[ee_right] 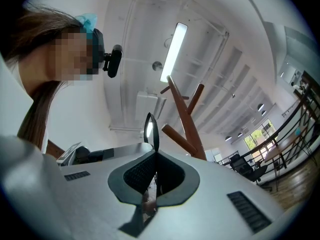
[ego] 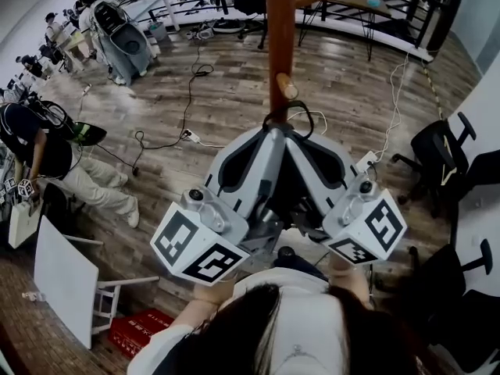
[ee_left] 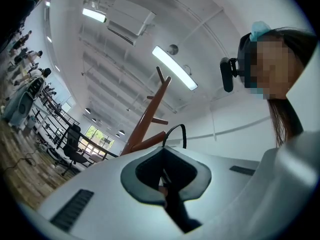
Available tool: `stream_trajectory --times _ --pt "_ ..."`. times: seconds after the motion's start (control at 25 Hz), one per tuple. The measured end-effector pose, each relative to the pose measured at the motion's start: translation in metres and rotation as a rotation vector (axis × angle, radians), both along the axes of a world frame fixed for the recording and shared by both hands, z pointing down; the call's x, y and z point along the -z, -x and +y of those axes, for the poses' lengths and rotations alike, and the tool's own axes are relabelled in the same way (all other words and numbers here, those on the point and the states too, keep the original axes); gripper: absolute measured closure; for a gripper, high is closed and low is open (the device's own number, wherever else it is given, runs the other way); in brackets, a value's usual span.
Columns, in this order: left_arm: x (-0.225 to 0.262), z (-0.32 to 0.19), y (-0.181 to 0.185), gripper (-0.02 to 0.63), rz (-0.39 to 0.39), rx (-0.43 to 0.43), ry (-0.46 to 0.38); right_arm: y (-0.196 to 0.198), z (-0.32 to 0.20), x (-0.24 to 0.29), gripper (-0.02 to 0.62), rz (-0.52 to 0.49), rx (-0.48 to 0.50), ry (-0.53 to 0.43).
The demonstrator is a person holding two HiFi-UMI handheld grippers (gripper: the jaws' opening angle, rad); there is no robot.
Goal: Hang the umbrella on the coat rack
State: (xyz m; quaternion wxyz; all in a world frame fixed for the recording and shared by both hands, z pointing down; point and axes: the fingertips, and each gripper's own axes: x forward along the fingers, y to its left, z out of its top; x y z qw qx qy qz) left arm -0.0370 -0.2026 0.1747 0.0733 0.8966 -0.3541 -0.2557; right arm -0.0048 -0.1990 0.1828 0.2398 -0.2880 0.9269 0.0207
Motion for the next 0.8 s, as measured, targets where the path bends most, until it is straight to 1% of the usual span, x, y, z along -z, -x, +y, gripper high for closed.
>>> stream_trajectory --times 0.2,0.6,0.8 --pt "-0.001 0.000 0.002 0.598 -0.005 0.007 -0.006 0.002 0.000 -0.002 0.561 -0.006 0.010 -0.007" --pt "-0.006 -0.014 -0.002 0.598 -0.005 0.022 0.009 -0.002 -0.014 -0.006 0.561 -0.007 0.026 0.008" --pt "0.000 -0.029 -0.002 0.598 -0.003 0.032 0.028 -0.002 -0.030 0.000 0.561 -0.007 0.035 0.026"
